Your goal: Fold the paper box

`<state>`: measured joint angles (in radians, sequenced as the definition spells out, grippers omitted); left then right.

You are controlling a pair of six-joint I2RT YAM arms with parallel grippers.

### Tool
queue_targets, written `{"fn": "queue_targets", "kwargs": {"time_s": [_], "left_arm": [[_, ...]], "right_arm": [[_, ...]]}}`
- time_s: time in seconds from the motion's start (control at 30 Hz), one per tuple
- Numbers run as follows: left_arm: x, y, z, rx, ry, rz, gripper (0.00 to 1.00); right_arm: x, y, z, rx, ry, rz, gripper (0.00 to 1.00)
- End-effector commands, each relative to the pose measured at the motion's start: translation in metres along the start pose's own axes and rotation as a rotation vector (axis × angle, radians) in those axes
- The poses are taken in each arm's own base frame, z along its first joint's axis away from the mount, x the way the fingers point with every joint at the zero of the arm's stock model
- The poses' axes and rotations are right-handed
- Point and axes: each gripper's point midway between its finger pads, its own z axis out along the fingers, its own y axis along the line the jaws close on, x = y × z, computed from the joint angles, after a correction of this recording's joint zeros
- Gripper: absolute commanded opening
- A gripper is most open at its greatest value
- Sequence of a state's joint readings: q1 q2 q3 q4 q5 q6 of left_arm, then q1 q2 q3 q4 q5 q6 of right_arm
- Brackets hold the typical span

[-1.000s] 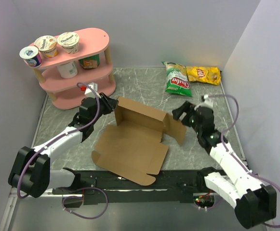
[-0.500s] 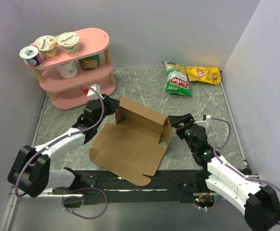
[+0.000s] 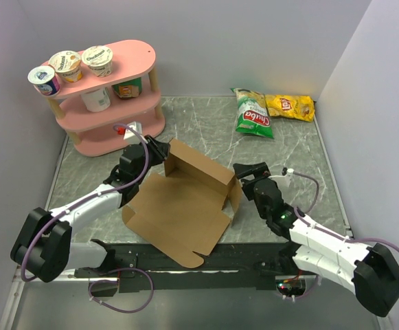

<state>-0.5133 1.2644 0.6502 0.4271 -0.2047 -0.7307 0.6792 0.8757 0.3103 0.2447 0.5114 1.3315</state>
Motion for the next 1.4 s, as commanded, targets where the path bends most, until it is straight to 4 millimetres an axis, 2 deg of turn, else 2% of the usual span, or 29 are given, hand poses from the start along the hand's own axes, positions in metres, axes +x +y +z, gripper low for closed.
{"fn": "queue_targets", "kwargs": {"time_s": [0.0,0.03,0.13,0.17,0.2,0.27,0.3,0.37,0.4,0.47,0.5,0.57,0.6,0.67,0.73,0.87,1.03,1.2,1.37], "left_arm": [[0.038,0.022,-0.011,-0.065,0.147,0.060,0.33],[0.036,0.021,-0.012,-0.064,0.144,0.067,0.33],[0.027,0.016,-0.014,-0.039,0.136,0.081,0.33],[0.026,0.016,-0.014,-0.038,0.136,0.087,0.33],[0.023,0.012,-0.013,-0.022,0.138,0.088,0.33],[0.020,0.011,-0.013,-0.012,0.142,0.093,0.34],[0.016,0.008,-0.012,-0.006,0.139,0.095,0.35],[0.013,0.008,-0.012,0.005,0.144,0.101,0.39],[0.009,0.005,-0.012,0.016,0.139,0.099,0.45],[0.001,0.002,-0.012,0.038,0.136,0.093,0.55],[-0.004,-0.001,-0.011,0.046,0.128,0.091,0.69],[-0.013,-0.003,-0.012,0.056,0.111,0.095,0.83],[-0.020,-0.008,-0.013,0.074,0.103,0.097,0.93],[-0.030,-0.012,-0.015,0.087,0.083,0.104,0.99],[-0.041,-0.015,-0.019,0.095,0.057,0.106,0.96],[-0.053,-0.009,-0.028,0.091,0.017,0.080,0.96],[-0.040,0.000,-0.047,0.106,0.027,0.042,0.96],[-0.002,0.025,-0.056,0.058,0.133,0.052,0.97],[0.012,0.032,-0.066,0.051,0.163,0.038,0.98]], "right_arm": [[-0.026,0.028,-0.005,-0.025,-0.095,-0.145,0.95],[-0.036,0.034,-0.011,-0.056,-0.119,-0.173,0.98],[-0.046,0.040,-0.026,-0.124,-0.112,-0.363,1.00],[-0.046,0.031,-0.031,-0.102,-0.092,-0.424,1.00],[-0.042,0.032,-0.036,-0.123,-0.055,-0.504,1.00],[-0.044,0.030,-0.048,-0.143,-0.033,-0.558,1.00],[-0.041,0.017,-0.052,-0.112,0.004,-0.608,1.00],[-0.040,0.019,-0.066,-0.162,0.032,-0.625,1.00],[-0.039,0.011,-0.070,-0.149,0.049,-0.650,1.00],[-0.044,0.013,-0.082,-0.187,0.044,-0.646,1.00],[-0.043,0.007,-0.085,-0.187,0.056,-0.672,1.00],[-0.047,0.011,-0.095,-0.228,0.048,-0.666,1.00],[-0.047,0.009,-0.097,-0.227,0.049,-0.672,1.00],[-0.050,0.002,-0.102,-0.212,0.050,-0.666,1.00],[-0.047,-0.003,-0.105,-0.228,0.061,-0.673,1.00],[-0.038,-0.013,-0.104,-0.230,0.099,-0.677,0.99],[-0.022,-0.021,-0.101,-0.251,0.165,-0.715,0.91],[-0.010,-0.041,-0.088,-0.161,0.228,-0.763,0.80],[-0.014,-0.042,-0.079,-0.113,0.195,-0.787,0.51]]}}
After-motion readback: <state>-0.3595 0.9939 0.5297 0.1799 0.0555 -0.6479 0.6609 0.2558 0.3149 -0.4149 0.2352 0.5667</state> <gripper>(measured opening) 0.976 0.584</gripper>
